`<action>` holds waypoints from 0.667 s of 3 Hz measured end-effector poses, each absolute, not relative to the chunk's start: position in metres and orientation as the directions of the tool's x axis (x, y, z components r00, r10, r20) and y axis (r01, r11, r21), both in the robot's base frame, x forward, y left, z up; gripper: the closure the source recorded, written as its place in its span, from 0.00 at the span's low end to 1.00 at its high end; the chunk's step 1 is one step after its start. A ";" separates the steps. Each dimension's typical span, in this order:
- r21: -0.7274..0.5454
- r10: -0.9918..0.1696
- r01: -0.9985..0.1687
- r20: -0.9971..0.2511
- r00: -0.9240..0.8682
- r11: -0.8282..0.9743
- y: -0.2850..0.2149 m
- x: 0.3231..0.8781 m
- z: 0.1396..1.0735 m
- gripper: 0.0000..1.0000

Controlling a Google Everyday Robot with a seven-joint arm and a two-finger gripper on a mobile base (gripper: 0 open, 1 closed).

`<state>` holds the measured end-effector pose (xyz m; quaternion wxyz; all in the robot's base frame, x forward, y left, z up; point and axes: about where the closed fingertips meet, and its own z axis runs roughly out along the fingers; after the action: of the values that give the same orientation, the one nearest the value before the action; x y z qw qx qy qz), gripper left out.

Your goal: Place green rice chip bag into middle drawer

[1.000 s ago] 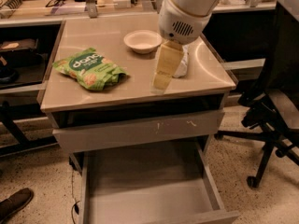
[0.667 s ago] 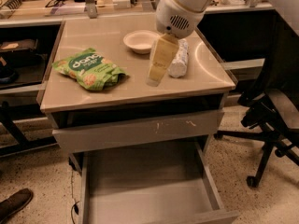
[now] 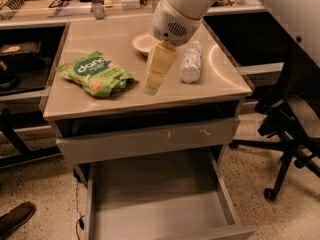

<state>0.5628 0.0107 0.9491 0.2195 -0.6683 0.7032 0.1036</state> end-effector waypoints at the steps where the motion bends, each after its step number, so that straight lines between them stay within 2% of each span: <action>1: -0.123 -0.889 -0.990 -0.457 0.000 0.064 0.043 0.582 0.933 0.00; 2: -0.086 -0.899 -0.996 -0.438 0.016 0.024 0.089 0.611 0.922 0.00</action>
Offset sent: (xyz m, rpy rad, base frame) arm 0.0766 0.0919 -0.0345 -0.0352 0.0716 0.0756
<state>0.6109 0.0891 0.9219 0.1907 -0.6868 0.6897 0.1277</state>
